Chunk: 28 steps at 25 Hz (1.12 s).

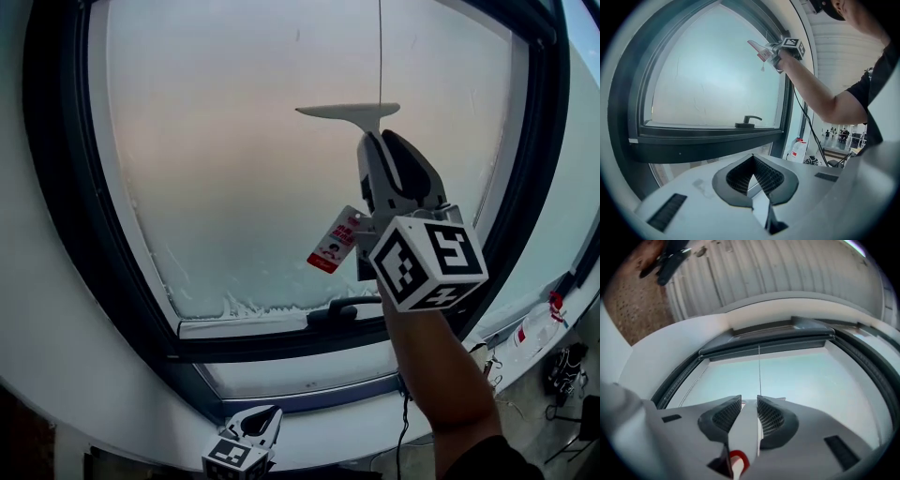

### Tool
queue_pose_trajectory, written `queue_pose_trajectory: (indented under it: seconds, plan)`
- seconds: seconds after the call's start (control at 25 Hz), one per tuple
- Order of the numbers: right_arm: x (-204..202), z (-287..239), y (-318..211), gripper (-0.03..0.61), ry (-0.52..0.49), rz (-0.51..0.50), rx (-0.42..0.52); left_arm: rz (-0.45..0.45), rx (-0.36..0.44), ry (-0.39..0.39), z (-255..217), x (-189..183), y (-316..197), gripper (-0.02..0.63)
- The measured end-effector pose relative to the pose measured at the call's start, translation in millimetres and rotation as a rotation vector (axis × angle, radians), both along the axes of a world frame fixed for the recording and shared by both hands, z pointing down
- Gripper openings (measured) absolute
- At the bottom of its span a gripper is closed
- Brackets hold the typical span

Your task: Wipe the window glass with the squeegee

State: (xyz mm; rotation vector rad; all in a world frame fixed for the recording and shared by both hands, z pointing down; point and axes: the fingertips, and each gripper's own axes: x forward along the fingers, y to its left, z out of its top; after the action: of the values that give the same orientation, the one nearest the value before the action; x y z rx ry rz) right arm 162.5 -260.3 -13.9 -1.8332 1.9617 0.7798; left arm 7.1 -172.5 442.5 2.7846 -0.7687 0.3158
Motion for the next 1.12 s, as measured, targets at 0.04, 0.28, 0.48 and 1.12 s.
queue_pose_trajectory:
  seconds: [0.04,0.28,0.48,1.12]
  plan:
    - [2,0,-3,0.092,-0.051,-0.021,-0.007,0.004,0.003,-0.001,-1,-3,-1,0.0]
    - [-5,2,-13,0.092,-0.083,-0.004,-0.031,0.016,0.006,-0.005,-1,-23,-4,0.0]
    - [-7,16,-15,0.092,-0.07,0.045,-0.054,0.037,-0.004,-0.011,4,-33,-3,0.0]
    - [10,113,-15,0.092,-0.11,0.106,-0.166,0.095,-0.041,-0.024,20,-36,1,0.0]
